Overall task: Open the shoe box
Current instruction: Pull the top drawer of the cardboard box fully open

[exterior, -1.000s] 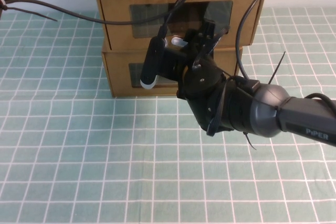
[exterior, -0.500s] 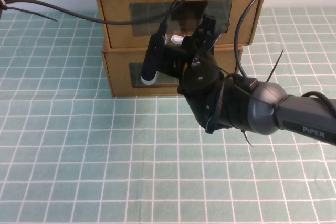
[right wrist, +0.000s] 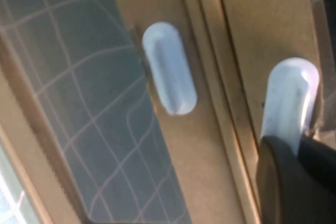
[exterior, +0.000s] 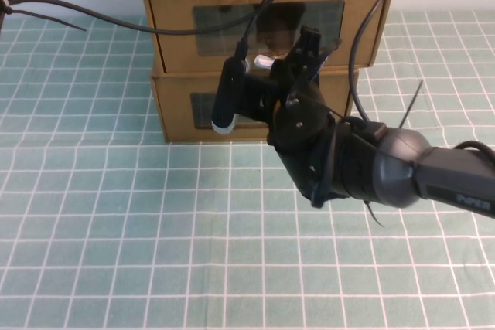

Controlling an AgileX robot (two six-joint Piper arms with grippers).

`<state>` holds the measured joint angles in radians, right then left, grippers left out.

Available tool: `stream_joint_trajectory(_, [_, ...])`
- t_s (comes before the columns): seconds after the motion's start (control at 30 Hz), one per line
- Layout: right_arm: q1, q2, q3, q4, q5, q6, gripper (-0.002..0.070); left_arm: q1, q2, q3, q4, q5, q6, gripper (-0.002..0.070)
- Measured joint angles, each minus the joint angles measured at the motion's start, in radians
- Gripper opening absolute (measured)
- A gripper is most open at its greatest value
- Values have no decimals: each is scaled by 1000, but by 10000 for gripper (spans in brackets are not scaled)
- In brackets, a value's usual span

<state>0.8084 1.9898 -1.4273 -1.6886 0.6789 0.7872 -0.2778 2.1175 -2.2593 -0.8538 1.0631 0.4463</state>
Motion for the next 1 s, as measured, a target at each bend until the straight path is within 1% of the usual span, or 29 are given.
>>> stream_joint_trajectory(0.13, [15, -50, 77, -19, -4, 31, 5, -2, 0, 0, 1, 24, -7, -5])
stream_joint_trajectory(0.33, [61, -137, 176, -1, 0, 45, 5, -4, -2, 0, 6, 39, -9, -6])
stream_joint_trajectory(0.7, [173, -223, 229, 88, 64, 46, 4, -4, -5, 0, 15, 35, -11, -6])
stream_joint_trajectory(0.87, [236, -305, 340, 73, 78, 57, -6, -4, -7, 0, 16, 56, -18, -6])
stream_joint_trajectory(1.0, [287, -375, 444, 61, 91, 119, -10, -4, -7, 0, 19, 52, -21, -6])
